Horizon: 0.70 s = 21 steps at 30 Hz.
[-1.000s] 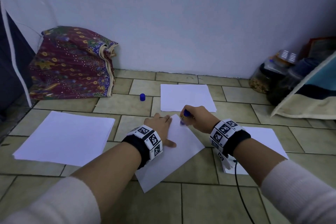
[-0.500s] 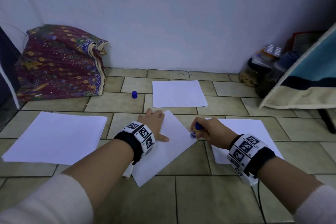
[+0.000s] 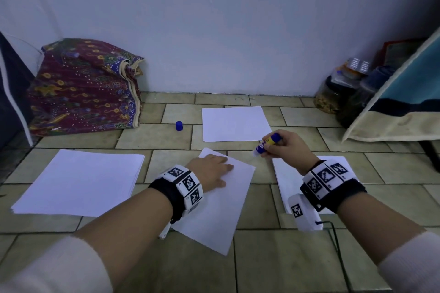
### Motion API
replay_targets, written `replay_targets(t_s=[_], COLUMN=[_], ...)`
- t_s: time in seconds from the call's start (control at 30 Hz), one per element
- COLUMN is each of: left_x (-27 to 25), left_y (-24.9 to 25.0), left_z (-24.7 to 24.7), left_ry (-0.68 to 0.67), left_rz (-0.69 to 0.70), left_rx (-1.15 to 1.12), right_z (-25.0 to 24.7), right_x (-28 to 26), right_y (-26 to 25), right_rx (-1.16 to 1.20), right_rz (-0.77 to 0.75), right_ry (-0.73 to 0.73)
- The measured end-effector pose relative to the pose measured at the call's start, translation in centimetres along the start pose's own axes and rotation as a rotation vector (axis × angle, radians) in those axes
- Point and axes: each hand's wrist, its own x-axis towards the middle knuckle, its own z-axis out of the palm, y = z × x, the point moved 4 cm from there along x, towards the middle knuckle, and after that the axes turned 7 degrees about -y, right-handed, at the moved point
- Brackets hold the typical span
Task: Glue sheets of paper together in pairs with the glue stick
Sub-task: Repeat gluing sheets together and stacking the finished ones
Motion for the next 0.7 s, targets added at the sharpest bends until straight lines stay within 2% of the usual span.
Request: replay_targets(t_s=[0.1, 0.2, 0.37, 0.5, 0.7], left_x=[-0.6, -0.9, -0.4, -0.1, 0.2], left_y=[-0.9, -1.6, -2.0, -2.3, -2.3], left_z=[-0.3, -0.6, 0.0, 0.2, 0.3], left_ry=[-0.003, 0.082, 0.099, 0.101, 0.016], left_rz=[-0.079, -0.165, -0.178, -0.200, -0.207], left_rx=[0.067, 0.011, -0.151, -0.129, -0.053], right_z=[0.6, 2.1, 5.3, 7.6, 9.8], right_x=[0.8, 1.8, 3.7, 5.1, 6.3], right_y=[0.2, 0.4, 0.1, -1.0, -1.9], right_rx=[0.067, 0.044, -0.139, -0.259, -0.502], right_rz=[0.025, 0.056, 0.050, -0.022, -0.103], right_ry=[0.058, 0.051, -0.002, -0.028, -0.108])
